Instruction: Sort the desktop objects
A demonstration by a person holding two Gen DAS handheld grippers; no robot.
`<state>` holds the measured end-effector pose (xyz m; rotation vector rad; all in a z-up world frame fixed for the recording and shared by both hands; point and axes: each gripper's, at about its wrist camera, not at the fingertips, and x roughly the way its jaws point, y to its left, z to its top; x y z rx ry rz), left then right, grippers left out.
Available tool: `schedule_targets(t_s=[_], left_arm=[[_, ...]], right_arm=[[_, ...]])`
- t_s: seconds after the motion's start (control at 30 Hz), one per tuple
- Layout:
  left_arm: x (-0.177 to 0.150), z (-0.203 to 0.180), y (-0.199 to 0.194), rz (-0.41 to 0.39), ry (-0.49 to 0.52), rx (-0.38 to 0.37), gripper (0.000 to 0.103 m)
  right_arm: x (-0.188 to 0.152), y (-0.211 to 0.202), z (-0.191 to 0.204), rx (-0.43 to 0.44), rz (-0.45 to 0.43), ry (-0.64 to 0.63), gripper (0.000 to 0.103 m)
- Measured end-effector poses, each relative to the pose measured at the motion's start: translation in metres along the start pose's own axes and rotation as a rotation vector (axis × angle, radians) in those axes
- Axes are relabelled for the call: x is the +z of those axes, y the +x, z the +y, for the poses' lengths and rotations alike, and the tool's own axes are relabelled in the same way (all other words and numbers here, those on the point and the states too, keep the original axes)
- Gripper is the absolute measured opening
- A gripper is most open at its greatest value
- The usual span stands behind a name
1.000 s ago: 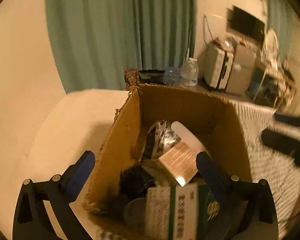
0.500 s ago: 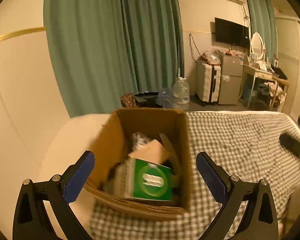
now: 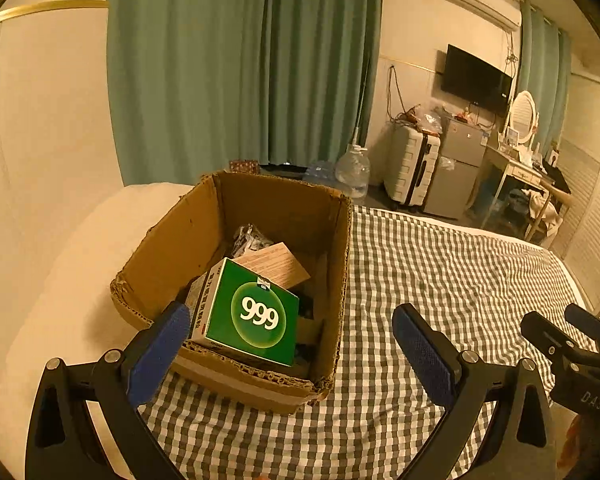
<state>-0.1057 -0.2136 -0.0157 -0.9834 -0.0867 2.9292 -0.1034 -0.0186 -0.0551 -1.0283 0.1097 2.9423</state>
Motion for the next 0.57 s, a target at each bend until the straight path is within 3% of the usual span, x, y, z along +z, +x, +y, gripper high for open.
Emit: schedule_targets(t_s=[0.37, 0.57], left_arm=[[-0.003, -0.001, 0.002, 0.026, 0.007, 0.025, 0.103], [-0.011, -0.014, -0.003, 0.008, 0.088, 0.04, 0.103]], right_arm=[[-0.007, 0.005, 0.008, -0.009, 0.014, -0.01, 0.103], [-0.01, 0.007, 0.009, -0.022, 0.019, -0.014, 0.103]])
